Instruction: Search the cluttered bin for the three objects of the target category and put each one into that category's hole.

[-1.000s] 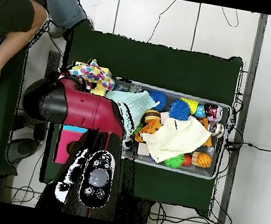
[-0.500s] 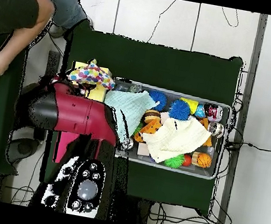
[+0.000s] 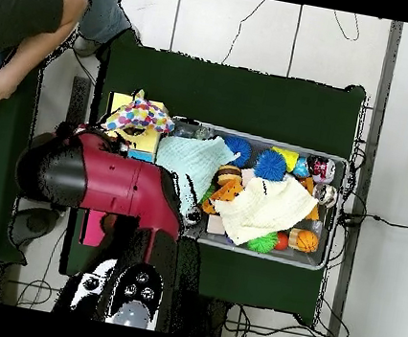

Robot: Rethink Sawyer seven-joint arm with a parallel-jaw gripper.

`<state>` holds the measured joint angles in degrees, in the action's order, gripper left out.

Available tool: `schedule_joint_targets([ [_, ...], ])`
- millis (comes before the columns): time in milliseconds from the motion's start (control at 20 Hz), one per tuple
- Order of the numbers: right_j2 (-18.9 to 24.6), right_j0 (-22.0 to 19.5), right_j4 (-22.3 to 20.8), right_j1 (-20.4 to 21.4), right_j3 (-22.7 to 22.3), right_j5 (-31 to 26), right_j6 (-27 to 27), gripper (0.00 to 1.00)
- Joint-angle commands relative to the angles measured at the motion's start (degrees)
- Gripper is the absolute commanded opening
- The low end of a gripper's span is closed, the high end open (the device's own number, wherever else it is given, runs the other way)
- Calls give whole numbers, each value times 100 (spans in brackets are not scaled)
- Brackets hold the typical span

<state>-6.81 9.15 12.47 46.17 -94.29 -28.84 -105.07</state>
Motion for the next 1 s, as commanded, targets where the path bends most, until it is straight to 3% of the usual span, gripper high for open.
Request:
schedule_joint_targets([
  [50, 39, -335, -58, 295, -603, -970, -632, 100],
  [450, 112, -500, -212, 303, -546, -936, -514, 100],
  [500, 86, -490, -305, 288, -510, -875, -513, 0],
  [650, 213, -592, -245, 217, -526, -526, -485, 0],
  [1000, 250, -601, -180, -30, -318, -451, -688, 0],
])
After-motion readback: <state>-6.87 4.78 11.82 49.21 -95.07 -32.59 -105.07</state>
